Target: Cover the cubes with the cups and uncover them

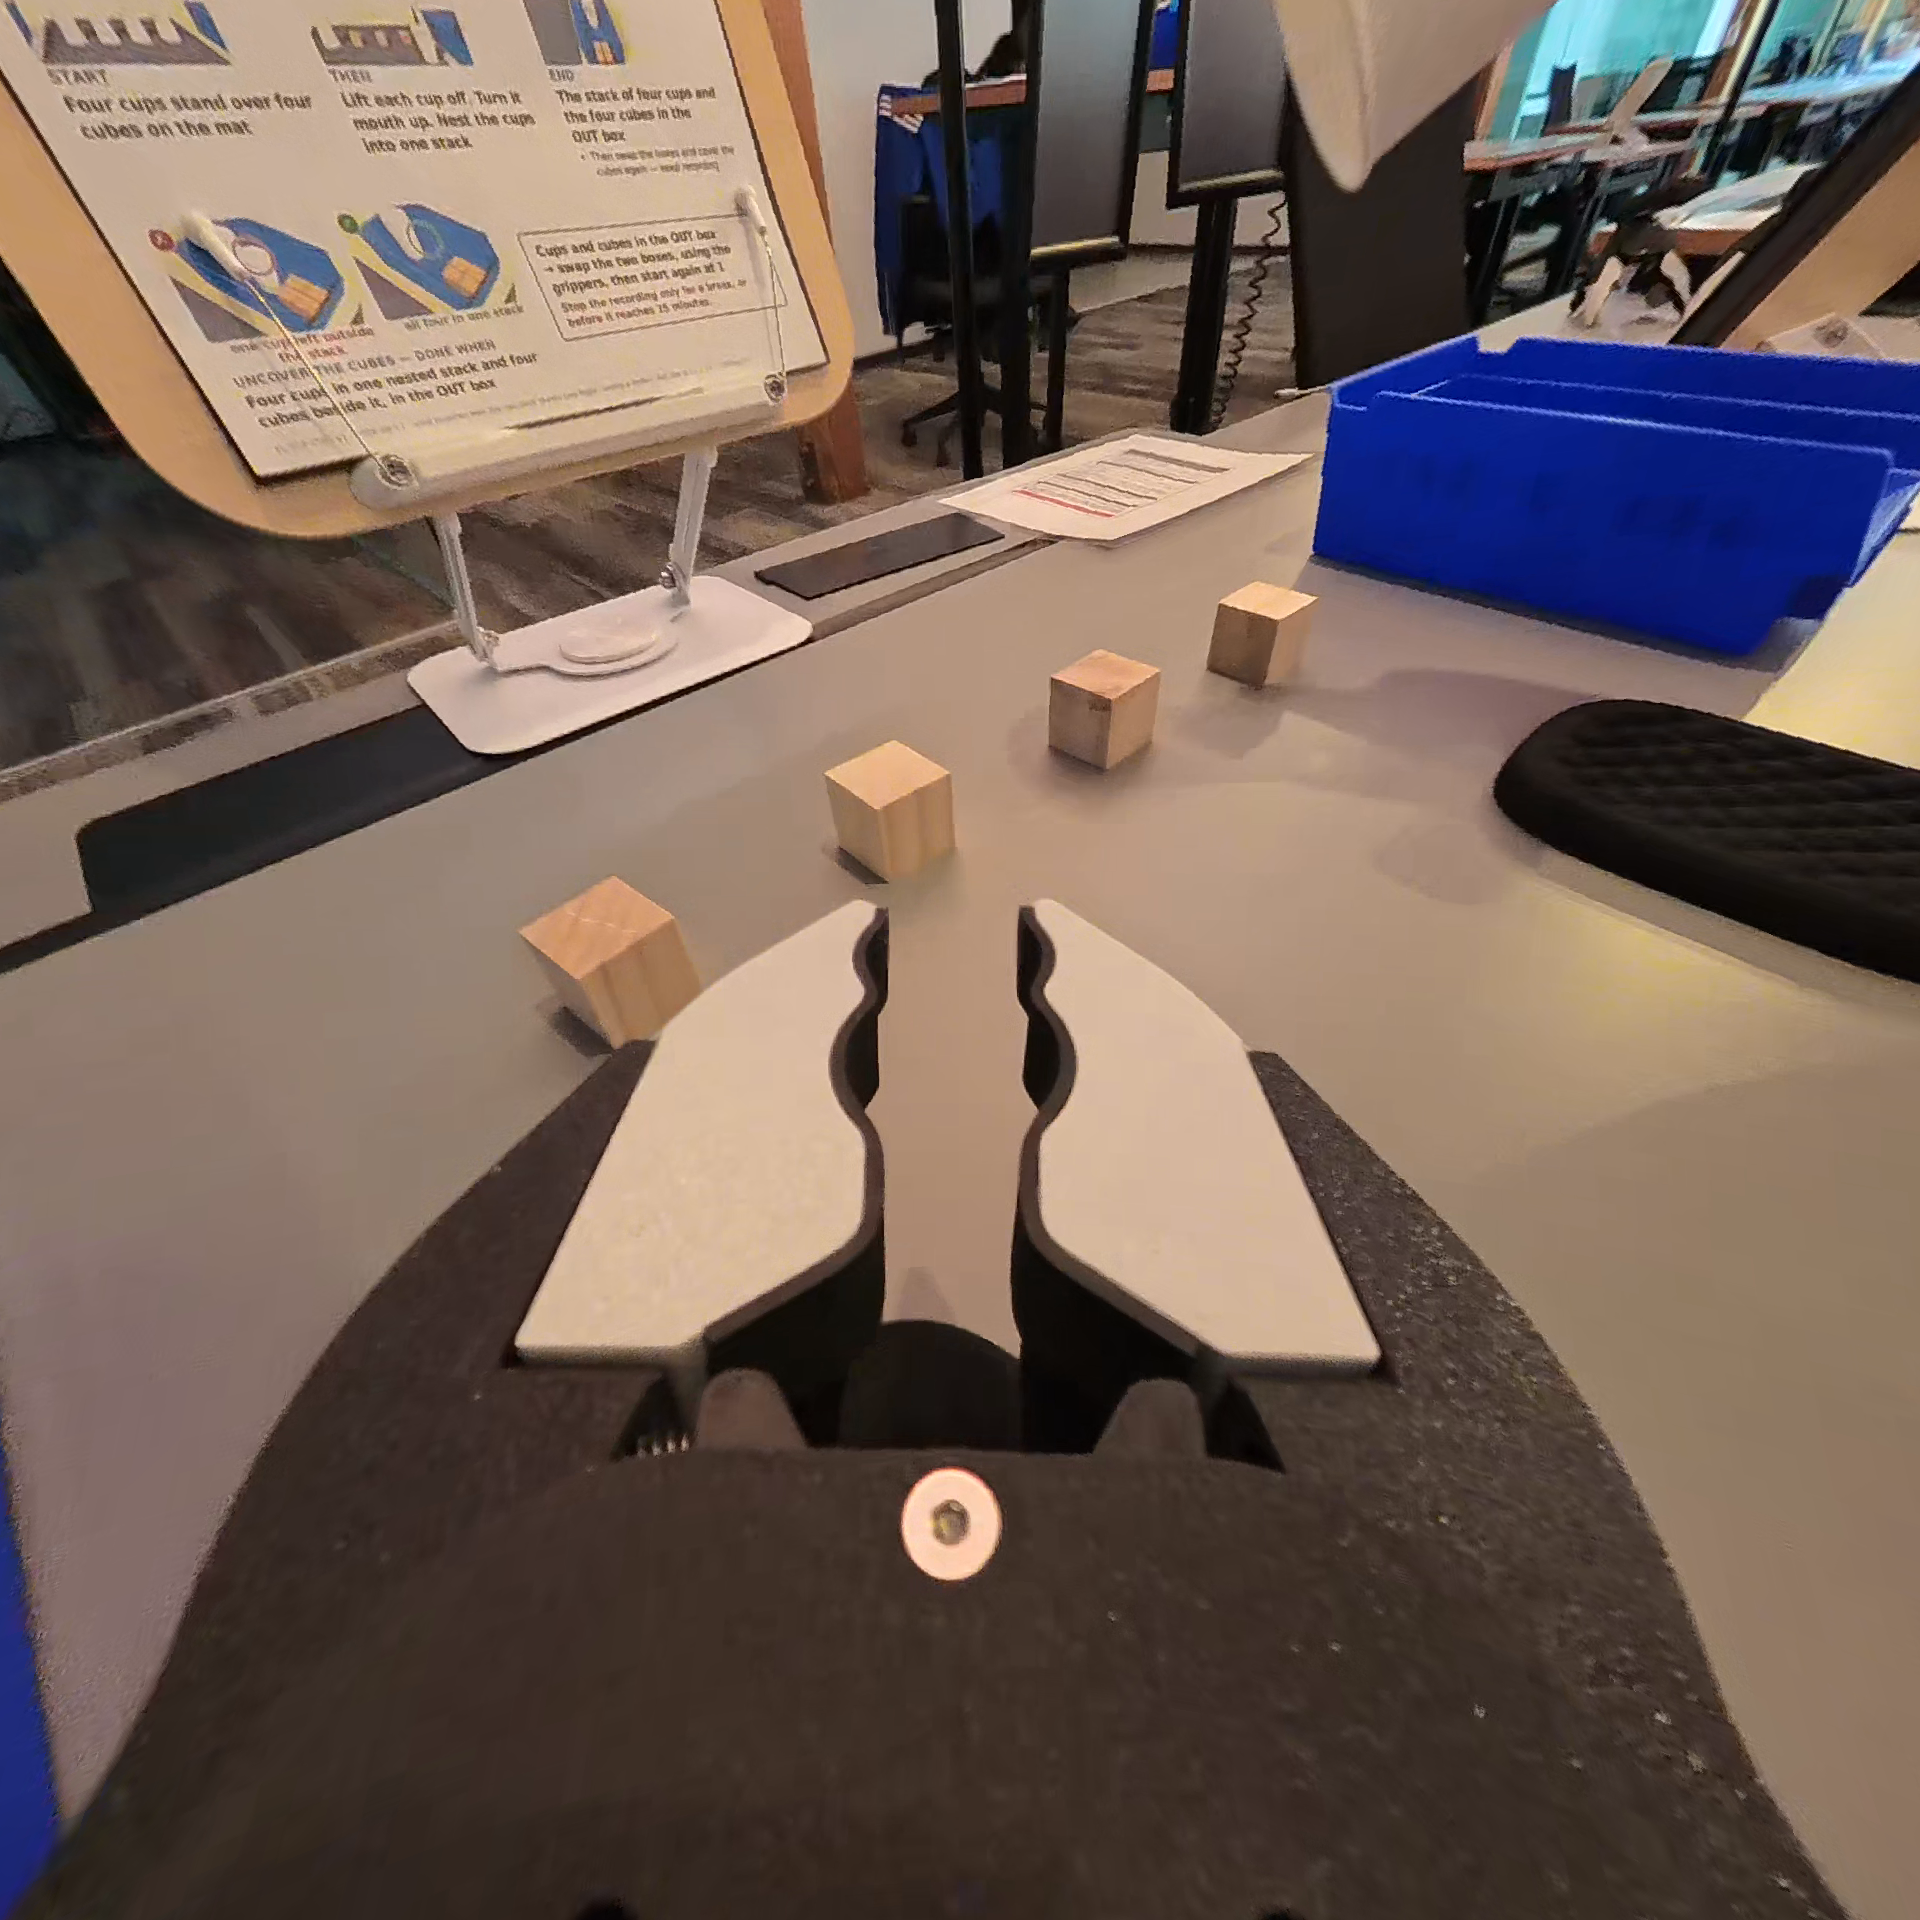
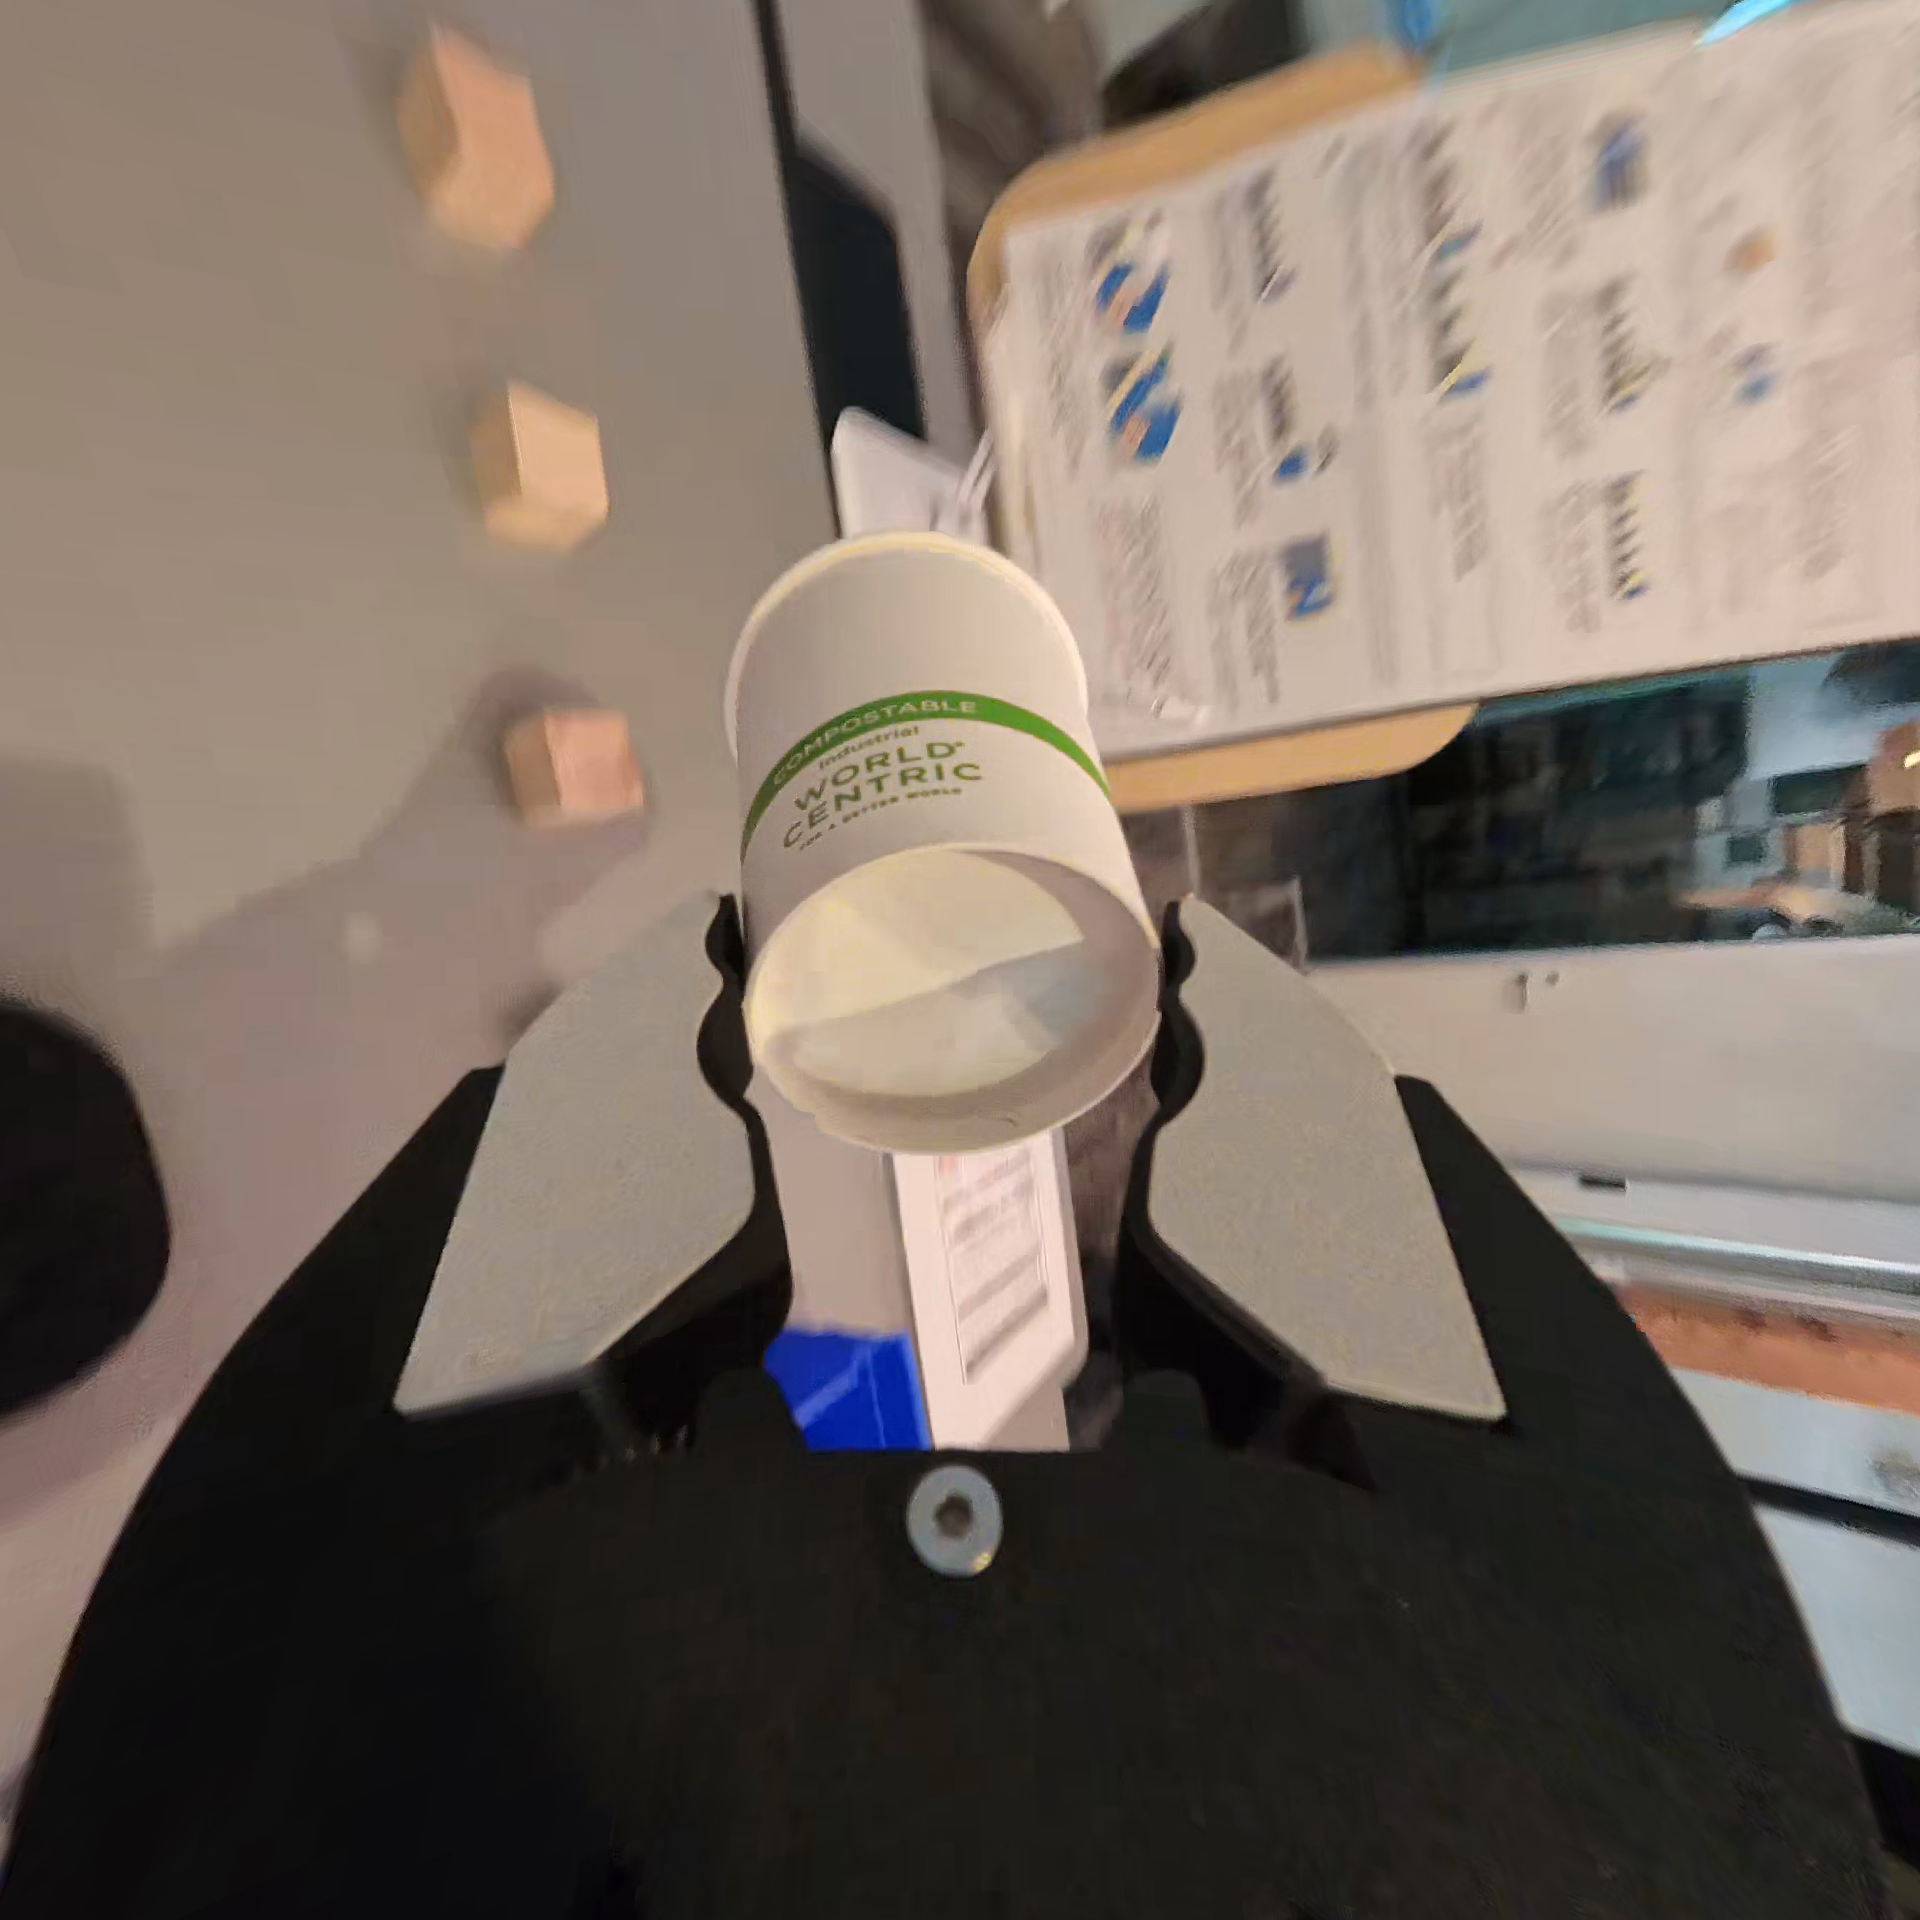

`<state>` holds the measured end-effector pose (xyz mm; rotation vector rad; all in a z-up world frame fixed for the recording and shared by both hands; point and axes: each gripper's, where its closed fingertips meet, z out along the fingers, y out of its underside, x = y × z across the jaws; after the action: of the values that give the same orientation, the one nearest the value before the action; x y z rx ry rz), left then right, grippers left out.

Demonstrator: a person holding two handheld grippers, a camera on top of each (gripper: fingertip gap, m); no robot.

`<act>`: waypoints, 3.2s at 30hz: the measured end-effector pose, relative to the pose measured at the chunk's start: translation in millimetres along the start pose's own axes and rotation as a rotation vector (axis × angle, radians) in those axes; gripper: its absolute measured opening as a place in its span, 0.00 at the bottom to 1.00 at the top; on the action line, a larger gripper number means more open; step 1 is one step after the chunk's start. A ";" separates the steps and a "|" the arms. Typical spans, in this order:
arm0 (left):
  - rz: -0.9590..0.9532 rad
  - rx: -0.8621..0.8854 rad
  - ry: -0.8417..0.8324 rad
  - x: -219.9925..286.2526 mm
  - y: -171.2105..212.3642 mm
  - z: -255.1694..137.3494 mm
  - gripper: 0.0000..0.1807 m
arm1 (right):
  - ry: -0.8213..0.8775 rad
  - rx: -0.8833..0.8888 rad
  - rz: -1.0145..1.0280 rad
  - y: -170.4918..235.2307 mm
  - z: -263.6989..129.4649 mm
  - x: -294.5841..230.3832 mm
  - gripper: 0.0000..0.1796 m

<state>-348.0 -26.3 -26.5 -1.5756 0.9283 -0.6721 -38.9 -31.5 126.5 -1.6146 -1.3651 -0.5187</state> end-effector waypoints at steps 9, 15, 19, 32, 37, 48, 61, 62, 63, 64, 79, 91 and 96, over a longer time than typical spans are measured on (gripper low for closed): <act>-0.023 0.024 0.049 12.2 1.8 -10.9 0.13 | -0.296 -0.432 -0.065 72.2 35.2 -36.4 0.42; -0.011 0.019 0.064 17.2 -1.2 -21.9 0.13 | -0.515 -0.500 0.014 95.9 66.2 -67.5 0.42; -0.026 0.028 0.090 23.5 -3.1 -28.0 0.14 | -0.625 -0.574 0.022 107.6 79.2 -77.7 0.42; -0.026 0.015 0.103 27.1 -2.7 -31.9 0.13 | -0.764 -0.653 0.059 127.4 114.5 -105.2 0.42; -0.012 0.018 0.119 31.2 -4.5 -30.8 0.13 | -0.782 -0.665 0.070 135.1 120.7 -113.3 0.42; -0.005 0.002 0.129 33.3 -0.7 -28.8 0.13 | -0.790 -0.686 0.062 144.2 126.3 -118.8 0.42; -0.039 0.025 0.147 32.0 -5.8 -39.1 0.13 | -0.723 -0.613 0.096 129.6 119.3 -106.6 0.44; -0.043 0.031 0.149 31.5 -6.7 -40.9 0.13 | -0.708 -0.616 0.087 128.8 116.4 -102.7 0.45; -0.044 0.035 0.145 30.3 -7.3 -43.0 0.13 | -0.689 -0.618 0.075 127.5 113.0 -98.0 0.46; -0.042 0.035 0.135 27.7 -7.2 -45.4 0.13 | -0.671 -0.616 0.069 124.4 108.7 -93.0 0.47; 0.417 -0.570 -0.474 -184.1 -6.8 -103.8 0.13 | -0.320 0.579 0.274 -106.0 11.9 -47.6 0.42; 0.438 -0.864 -0.470 -300.3 9.3 -88.5 0.06 | -0.493 0.362 0.250 -81.5 78.8 -107.1 0.40; 0.325 -0.898 -0.408 -307.3 27.3 -78.4 0.07 | -0.499 0.382 0.278 -80.2 75.3 -104.6 0.39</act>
<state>-580.0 191.4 -18.2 -2.1434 1.2050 0.3654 -161.7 -27.5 37.5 -1.6278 -1.4488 0.3195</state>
